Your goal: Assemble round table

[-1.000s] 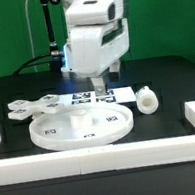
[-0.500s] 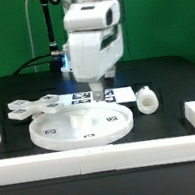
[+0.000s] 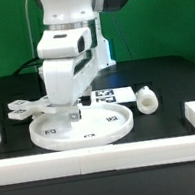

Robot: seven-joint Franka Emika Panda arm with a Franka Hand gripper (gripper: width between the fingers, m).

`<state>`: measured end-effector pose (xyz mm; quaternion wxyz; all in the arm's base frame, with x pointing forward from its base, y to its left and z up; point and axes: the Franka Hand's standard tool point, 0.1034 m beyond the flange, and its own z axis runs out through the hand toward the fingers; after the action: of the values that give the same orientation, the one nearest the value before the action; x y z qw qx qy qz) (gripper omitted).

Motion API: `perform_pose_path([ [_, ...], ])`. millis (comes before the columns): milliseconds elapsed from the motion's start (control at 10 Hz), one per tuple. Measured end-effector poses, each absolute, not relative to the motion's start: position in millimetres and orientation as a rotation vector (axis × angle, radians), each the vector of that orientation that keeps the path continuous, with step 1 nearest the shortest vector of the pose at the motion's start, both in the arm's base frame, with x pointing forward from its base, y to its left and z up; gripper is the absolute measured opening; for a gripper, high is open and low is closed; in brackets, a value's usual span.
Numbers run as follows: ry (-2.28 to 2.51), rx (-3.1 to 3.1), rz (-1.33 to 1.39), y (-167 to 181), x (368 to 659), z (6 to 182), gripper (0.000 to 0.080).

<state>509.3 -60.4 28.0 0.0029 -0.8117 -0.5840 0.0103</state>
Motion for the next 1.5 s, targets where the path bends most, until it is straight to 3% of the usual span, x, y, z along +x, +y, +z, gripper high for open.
perform_pose_path([
  [600,-1.812,-2.536,0.058,-62.1,502.2,14.5,0.0649],
  [700,-1.812,-2.536,0.057,-62.1,502.3,14.6,0.0630],
  [800,-1.812,-2.535,0.058,-62.0,502.1,14.5,0.0458],
  [900,-1.812,-2.536,0.057,-62.0,502.2,14.6,0.0458],
  [1000,-1.812,-2.536,0.057,-62.0,502.2,14.6,0.0404],
  [1500,-1.812,-2.536,0.057,-62.0,502.2,14.6,0.0404],
])
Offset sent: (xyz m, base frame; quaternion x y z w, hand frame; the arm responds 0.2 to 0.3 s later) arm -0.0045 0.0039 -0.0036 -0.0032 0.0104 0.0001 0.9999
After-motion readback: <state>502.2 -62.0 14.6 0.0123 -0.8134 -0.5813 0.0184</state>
